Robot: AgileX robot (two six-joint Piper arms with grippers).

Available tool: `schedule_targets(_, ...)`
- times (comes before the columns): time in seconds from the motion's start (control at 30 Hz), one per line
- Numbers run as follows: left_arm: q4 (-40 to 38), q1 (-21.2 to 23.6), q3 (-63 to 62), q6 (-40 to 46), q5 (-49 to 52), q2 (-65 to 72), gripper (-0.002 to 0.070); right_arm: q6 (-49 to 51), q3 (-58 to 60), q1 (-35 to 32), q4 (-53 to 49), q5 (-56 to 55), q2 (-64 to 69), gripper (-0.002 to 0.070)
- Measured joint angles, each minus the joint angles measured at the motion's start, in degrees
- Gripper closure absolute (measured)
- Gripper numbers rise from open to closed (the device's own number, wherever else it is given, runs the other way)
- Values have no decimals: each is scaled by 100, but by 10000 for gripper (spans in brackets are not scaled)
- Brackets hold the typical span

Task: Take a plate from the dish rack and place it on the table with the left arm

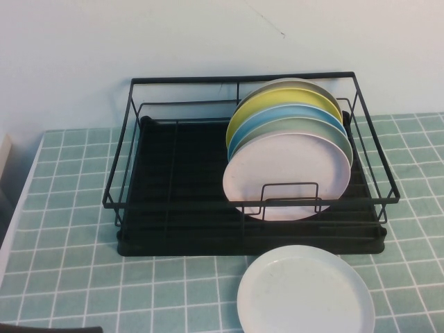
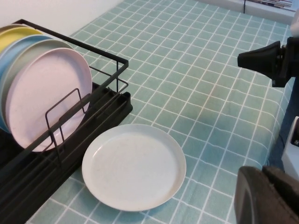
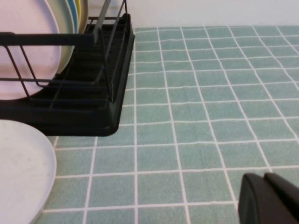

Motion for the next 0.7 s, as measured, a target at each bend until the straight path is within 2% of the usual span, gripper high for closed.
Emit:
schedule_targets(0.2,106,0,0,267,-149,0,677,0,0,0,0,0,0,678)
schedule_targets(0.37,542,0,30,362,-609,0,677,0,0,0,0,0,0,678)
schedule_targets(0.53,887,108,610,406,-1912,-151,677,0,0,0,0,0,0,678)
schedule_targets(0.7,1972,550,1772,-393,-3296,-865,677,0,0,0,0,0,0,678)
